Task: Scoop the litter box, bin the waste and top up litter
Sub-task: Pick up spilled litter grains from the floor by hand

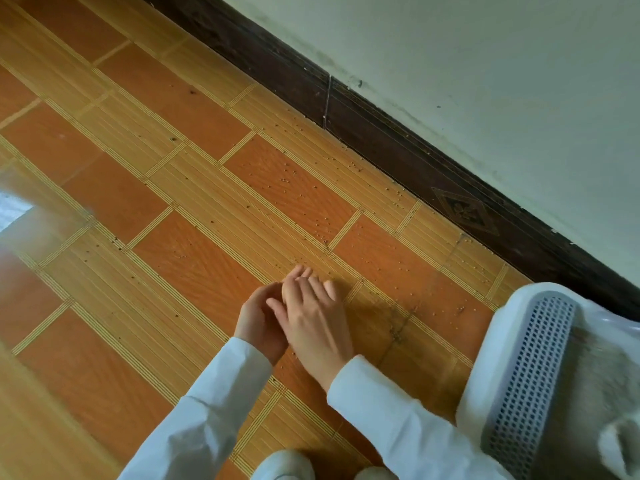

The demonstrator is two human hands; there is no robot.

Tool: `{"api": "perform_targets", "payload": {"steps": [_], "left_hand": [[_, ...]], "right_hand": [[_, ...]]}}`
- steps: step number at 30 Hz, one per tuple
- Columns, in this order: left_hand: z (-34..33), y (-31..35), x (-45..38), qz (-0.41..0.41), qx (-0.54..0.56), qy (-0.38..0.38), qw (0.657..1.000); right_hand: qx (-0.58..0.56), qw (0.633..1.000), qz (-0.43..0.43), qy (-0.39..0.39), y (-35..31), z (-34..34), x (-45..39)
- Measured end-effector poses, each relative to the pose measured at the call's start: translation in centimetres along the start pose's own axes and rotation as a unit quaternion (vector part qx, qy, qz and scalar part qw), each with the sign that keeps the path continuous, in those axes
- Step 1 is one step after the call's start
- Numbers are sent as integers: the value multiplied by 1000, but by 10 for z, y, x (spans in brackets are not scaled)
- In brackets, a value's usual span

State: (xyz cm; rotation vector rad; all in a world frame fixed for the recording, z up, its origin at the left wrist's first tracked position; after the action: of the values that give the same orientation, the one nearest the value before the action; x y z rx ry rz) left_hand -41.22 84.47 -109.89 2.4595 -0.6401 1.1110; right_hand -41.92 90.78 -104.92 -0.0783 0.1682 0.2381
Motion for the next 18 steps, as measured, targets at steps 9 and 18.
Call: {"api": "perform_targets", "payload": {"steps": [9, 18], "left_hand": [[9, -37, 13, 51, 52, -22, 997], [-1, -63, 23, 82, 28, -26, 996]], "right_hand": [[102, 936, -327, -86, 110, -5, 97], [176, 919, -318, -152, 123, -19, 116]]}}
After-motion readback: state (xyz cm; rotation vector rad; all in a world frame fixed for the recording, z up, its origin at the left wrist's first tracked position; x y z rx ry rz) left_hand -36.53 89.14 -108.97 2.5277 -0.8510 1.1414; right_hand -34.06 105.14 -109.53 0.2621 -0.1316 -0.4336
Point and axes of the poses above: each hand's wrist, its own x-axis away from the middle knuckle, its own z-axis out of the back of the hand, y = z × x, the point moved 6 cm from there along -x, towards the middle knuckle, and after that the axes turned 11 degrees about x, right-handed, at the moved point
